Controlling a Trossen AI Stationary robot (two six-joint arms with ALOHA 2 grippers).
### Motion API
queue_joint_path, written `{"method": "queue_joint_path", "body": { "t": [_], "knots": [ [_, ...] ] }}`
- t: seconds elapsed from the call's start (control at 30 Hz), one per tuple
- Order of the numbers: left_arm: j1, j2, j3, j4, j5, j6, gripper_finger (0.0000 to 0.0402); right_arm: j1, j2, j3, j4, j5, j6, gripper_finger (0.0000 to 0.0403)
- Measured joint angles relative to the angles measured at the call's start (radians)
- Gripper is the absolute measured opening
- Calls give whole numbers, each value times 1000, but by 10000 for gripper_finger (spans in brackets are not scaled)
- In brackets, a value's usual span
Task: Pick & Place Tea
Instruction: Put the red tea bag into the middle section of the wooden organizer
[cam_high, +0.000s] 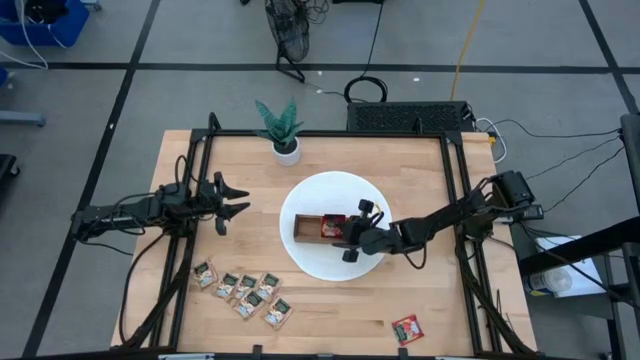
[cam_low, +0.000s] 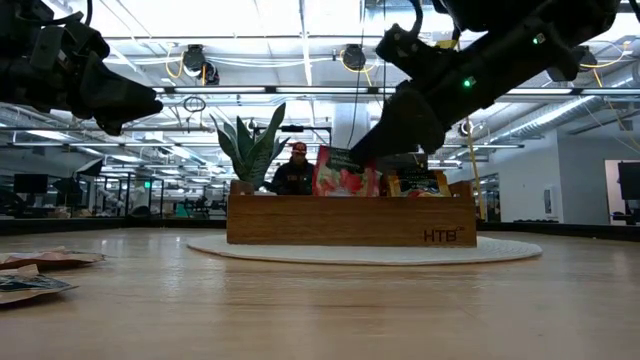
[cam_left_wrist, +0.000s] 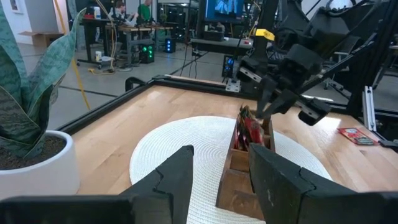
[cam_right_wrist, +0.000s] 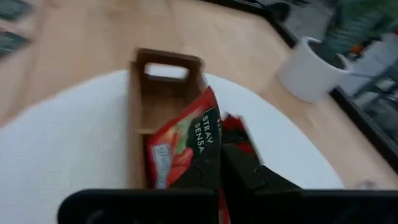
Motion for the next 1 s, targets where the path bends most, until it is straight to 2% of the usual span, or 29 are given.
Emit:
{"method": "queue_joint_path", "body": {
  "t": [0.1,0.4,0.6,0.77,1.0],
  "knots": [
    [0,0,0,0,0,0,157,0,0,0,7,-46,7,14],
    [0,0,0,0,0,0,157,-1,0,0,-3,-42,24,77],
    [0,0,0,0,0,0,157,-1,0,0,0,83,12,139],
    [0,0,0,0,0,0,157,1,-5,-1,3,158,-35,172],
    [0,0,0,0,0,0,157,32,-29,-1,58,135,-54,188]
  ]
}}
